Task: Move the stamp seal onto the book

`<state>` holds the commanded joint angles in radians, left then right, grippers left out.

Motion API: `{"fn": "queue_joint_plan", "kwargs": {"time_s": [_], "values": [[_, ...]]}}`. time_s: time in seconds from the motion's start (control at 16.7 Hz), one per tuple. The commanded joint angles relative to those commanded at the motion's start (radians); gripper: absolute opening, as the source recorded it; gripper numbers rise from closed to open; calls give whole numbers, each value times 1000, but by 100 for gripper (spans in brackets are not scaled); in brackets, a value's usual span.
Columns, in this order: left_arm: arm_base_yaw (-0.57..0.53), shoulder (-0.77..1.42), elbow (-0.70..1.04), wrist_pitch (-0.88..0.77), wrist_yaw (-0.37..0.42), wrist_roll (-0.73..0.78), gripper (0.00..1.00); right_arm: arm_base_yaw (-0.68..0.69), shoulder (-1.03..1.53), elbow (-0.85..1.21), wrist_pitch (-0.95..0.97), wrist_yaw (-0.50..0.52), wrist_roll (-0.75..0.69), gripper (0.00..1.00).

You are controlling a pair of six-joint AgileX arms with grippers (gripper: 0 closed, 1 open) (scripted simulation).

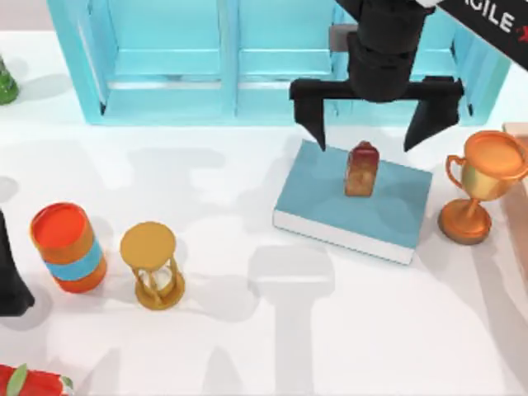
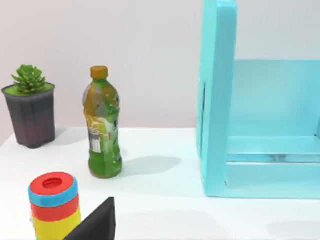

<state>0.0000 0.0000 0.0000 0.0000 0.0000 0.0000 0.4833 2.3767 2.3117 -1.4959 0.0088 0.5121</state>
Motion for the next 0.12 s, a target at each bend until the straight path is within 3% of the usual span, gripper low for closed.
{"fn": "queue_joint_plan", "kwargs": {"time_s": [0.12], "values": [[0,0,0,0,0,0,100,-1,6,16,-17,-1,-3,100]]}}
